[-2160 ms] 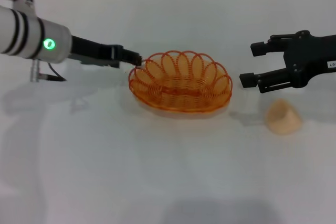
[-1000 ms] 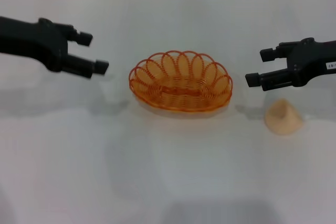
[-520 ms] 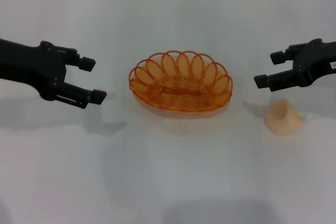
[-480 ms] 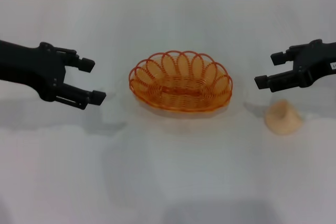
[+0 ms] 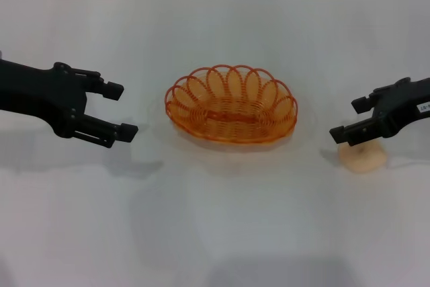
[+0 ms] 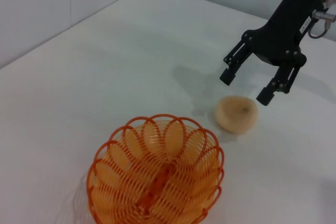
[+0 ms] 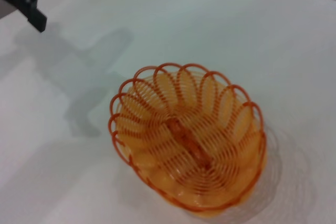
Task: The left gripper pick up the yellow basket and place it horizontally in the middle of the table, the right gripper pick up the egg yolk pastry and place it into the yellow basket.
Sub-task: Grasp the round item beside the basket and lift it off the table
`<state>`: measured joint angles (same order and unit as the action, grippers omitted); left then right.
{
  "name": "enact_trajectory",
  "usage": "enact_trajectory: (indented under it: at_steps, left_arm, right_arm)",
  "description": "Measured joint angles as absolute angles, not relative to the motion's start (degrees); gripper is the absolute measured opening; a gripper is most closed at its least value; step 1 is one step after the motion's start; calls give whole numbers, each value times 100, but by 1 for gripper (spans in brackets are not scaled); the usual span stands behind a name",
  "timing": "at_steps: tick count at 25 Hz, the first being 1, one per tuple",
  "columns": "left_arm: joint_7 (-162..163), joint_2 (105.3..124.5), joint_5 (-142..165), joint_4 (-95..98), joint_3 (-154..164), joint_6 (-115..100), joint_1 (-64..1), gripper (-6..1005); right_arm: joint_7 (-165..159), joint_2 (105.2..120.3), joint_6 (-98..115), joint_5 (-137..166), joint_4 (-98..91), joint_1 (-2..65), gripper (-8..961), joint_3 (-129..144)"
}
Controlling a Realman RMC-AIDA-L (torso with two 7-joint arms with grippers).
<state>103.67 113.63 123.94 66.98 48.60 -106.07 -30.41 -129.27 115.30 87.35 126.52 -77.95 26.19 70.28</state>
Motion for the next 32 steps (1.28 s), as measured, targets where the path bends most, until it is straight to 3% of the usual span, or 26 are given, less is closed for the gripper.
enact_trajectory:
  at_steps: [32]
  left_arm:
    - [10332,11502,12392,6647,4869,-10372,-3007,880]
  right_arm:
    - [-13320,11541,8533,13487,-7515,2615,814,7186]
